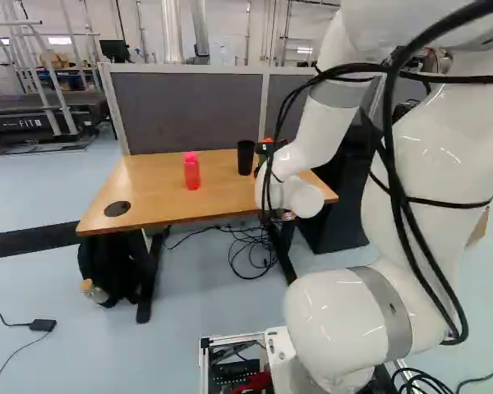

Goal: Pick up the green bottle from the table

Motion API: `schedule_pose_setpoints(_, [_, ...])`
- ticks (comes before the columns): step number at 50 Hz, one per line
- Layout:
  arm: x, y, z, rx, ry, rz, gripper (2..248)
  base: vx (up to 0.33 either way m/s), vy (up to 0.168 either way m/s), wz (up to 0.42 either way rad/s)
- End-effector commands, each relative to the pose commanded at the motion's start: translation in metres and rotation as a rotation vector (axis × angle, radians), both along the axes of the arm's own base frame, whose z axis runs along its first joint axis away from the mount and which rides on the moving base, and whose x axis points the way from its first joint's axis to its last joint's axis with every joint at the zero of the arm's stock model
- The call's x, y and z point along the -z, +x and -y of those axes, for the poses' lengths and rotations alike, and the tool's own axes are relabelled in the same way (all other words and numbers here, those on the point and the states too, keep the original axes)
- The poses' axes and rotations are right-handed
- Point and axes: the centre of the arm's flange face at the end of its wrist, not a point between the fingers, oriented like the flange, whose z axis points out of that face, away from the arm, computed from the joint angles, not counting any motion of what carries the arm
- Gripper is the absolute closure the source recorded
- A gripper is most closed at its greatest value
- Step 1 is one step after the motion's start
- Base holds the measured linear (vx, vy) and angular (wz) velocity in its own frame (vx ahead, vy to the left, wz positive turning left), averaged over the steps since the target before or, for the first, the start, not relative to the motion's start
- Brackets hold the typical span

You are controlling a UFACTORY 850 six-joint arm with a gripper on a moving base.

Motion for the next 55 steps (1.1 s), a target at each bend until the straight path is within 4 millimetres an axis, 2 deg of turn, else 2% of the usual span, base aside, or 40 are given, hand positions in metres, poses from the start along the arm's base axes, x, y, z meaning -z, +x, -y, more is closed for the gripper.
schedule_pose_setpoints(21, [-0.017, -0.043, -0.003, -0.012, 0.001, 0.052, 142, 0.0, 0.0, 0.0])
schedule_pose_setpoints(55, [-0.019, -0.052, -0.002, -0.01, 0.001, 0.047, 142, 0.0, 0.0, 0.0])
